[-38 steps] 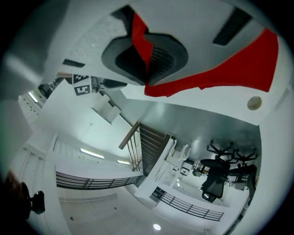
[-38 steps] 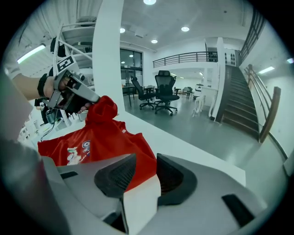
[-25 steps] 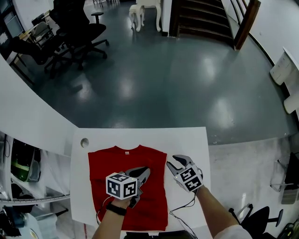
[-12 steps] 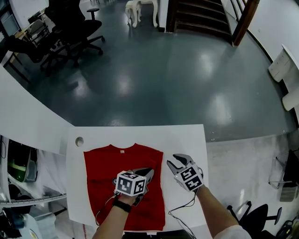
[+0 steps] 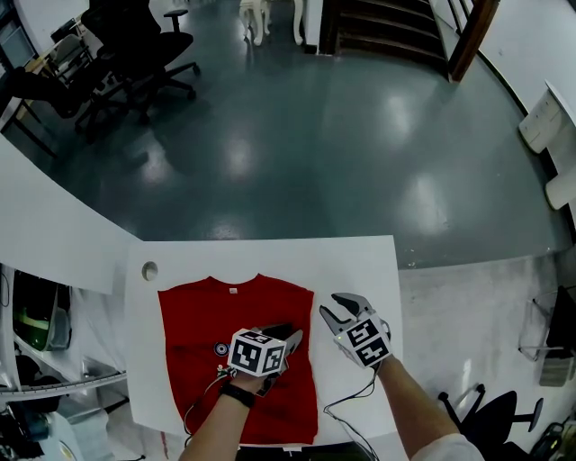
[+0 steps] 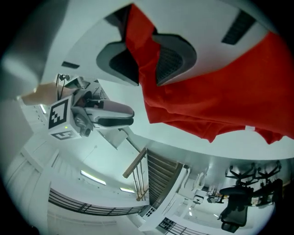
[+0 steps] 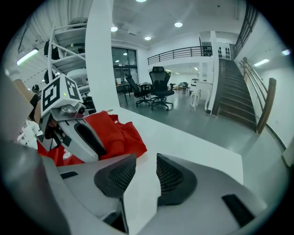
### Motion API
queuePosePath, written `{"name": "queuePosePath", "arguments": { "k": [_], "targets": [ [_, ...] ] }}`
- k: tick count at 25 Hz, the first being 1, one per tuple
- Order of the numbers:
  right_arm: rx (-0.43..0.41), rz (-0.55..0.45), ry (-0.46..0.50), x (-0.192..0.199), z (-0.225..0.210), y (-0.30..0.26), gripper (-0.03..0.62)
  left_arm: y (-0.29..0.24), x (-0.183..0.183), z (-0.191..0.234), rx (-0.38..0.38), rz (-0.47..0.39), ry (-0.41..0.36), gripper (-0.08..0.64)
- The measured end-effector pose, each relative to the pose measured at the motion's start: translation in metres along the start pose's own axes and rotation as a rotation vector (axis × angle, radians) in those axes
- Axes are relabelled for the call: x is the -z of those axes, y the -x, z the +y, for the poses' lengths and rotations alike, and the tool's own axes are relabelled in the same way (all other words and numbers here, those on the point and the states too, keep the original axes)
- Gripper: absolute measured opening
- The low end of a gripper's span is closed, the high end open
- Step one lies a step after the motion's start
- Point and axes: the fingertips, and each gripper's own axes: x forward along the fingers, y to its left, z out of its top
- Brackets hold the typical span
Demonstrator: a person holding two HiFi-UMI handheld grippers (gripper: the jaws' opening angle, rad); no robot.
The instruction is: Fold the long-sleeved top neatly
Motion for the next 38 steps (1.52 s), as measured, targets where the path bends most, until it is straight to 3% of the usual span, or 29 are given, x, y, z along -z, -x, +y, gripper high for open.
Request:
{"name": "queuePosePath", "arguments": {
  "k": [6, 18, 26, 38],
  "targets": [
    [-0.011, -0.007, 0.013, 0.000, 0.006, 0.003, 0.155, 0.027, 0.000, -0.004, 0.020, -0.050, -0.047, 0.216],
    [-0.020, 0.018, 0.084, -0.003, 0.075, -0.007, 0.155, 0.119, 0.050, 0.069, -0.163, -0.179, -0.020, 0.219],
    [0.043, 0.035, 0.055, -0.001, 0.119, -0.005, 0.155, 0.173, 0.070, 0.107, -0.229, -0.155, -0.130, 0.219],
    [0.132, 0.091, 0.016, 0.031, 0.184, 0.017, 0.155, 0.209, 0.138, 0.121, -0.176, -0.066, -0.228, 0.219]
  ]
}}
